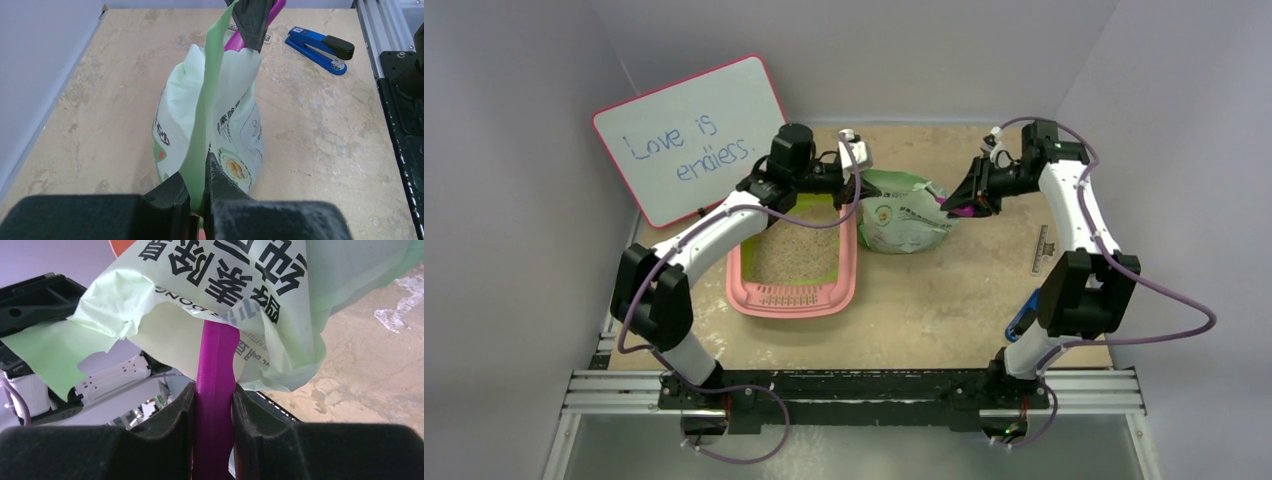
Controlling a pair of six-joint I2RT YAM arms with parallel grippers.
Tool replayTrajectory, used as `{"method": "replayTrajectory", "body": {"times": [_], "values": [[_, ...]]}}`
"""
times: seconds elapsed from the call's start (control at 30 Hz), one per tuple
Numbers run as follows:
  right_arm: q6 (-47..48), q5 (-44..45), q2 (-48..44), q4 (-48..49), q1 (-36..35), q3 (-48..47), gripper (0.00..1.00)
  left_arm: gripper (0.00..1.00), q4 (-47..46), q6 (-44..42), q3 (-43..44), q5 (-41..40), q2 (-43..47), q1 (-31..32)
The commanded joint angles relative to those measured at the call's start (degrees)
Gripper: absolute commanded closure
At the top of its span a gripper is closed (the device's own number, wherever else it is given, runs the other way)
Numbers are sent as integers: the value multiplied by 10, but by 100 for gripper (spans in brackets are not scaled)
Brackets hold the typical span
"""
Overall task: Fill the litter box with clean litter
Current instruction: 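Scoop the cat litter from the cat litter bag.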
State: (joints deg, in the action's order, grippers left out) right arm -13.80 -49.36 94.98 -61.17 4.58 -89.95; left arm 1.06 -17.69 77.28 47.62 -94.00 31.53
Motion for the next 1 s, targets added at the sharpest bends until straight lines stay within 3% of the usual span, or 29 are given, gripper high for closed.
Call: {"method": "replayTrajectory", "body": {"times": [0.0, 0.27, 0.53, 0.73, 0.87, 0.97], "values": [[24, -145, -39, 142, 6, 48, 100, 100, -122, 64, 2, 12, 14, -1], [-75, -237, -131, 309, 60, 167, 100, 100, -234, 168, -11, -13, 0, -16], [-28, -243, -161, 253, 92, 189, 100, 100, -282, 207, -21, -12, -2, -21], [-29, -229, -200, 271, 101, 225, 100, 100, -284, 207, -25, -17, 3, -23], [-85, -227, -241, 344, 114, 280, 100, 100, -284, 207, -27, -17, 8, -24], [-61, -223, -244, 304, 126, 278, 100, 100, -283, 207, -27, -13, 12, -24]]}}
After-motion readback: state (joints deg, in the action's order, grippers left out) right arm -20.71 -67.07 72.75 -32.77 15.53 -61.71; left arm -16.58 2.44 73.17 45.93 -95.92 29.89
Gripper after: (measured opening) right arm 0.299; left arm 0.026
